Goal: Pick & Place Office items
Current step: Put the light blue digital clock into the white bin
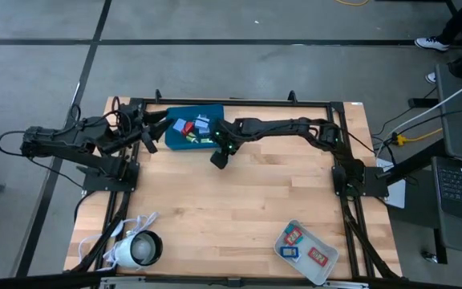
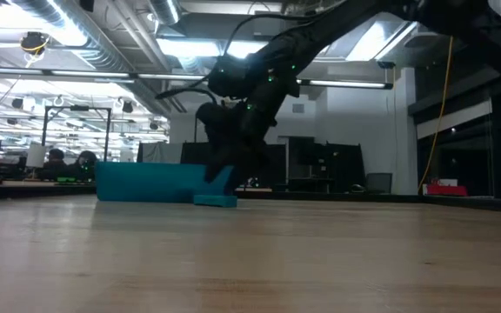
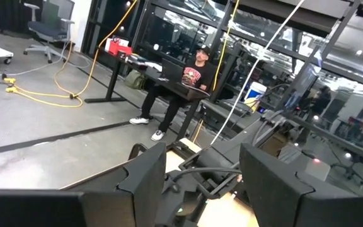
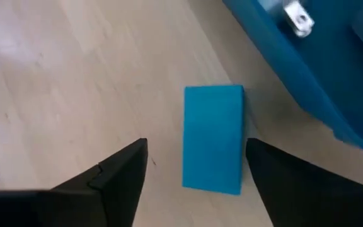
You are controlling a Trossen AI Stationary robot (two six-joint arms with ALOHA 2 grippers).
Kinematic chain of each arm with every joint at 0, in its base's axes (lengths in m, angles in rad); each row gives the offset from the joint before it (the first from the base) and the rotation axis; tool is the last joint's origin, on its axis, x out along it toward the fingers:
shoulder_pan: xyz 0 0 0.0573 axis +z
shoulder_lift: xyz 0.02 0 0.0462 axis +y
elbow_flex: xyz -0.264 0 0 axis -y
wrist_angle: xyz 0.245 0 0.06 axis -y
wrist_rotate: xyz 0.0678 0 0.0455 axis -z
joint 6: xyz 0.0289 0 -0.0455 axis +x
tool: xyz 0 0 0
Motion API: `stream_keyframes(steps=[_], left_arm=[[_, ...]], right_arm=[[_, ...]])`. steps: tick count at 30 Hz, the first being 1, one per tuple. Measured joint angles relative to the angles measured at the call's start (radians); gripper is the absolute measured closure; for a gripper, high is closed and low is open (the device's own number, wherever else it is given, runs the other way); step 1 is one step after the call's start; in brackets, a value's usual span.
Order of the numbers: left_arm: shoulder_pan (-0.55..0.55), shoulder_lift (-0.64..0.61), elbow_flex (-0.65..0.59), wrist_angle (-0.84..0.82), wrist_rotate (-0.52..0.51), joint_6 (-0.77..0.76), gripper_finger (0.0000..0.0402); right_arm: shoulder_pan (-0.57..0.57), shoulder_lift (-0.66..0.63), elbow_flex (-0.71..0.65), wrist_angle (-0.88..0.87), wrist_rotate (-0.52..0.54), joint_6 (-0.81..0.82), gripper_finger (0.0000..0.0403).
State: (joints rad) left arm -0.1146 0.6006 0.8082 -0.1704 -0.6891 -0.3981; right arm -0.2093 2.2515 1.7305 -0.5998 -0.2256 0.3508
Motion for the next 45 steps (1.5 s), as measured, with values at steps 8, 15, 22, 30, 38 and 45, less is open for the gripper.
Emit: stream_keyframes(steps=[8, 15, 22, 30, 38, 45], left_arm=[[0.000, -0.010, 0.000, -0.019, 0.003, -0.008, 0.0206], [0.000, -0.010, 0.000, -0.030, 0.013, -0.011, 0.0206], [0.000, -0.010, 0.000, -0.035, 0.014, -0.019, 0.0206], [0.000, -0.010, 0.000, -0.036, 0.014, -0.026, 0.0206], [0.000, -0.010, 0.000, -0.036, 0.014, -0.026, 0.0206], [0.000, -0.010, 0.000, -0.036, 0.010, -0.007, 0.0206]], right_arm=[[0.004, 0.029, 0.001, 0.029, 0.038, 0.000, 0.0111], [0.000, 0.057, 0.005, 0.030, 0.049, 0.008, 0.0113], [0.001, 0.068, 0.006, 0.019, 0.095, 0.042, 0.0153], [0.004, 0.068, 0.006, 0.006, 0.106, 0.053, 0.0266], [0.002, 0.068, 0.005, -0.001, 0.075, 0.053, 0.0267], [0.024, 0.061, 0.008, -0.015, -0.018, 0.101, 0.0267]])
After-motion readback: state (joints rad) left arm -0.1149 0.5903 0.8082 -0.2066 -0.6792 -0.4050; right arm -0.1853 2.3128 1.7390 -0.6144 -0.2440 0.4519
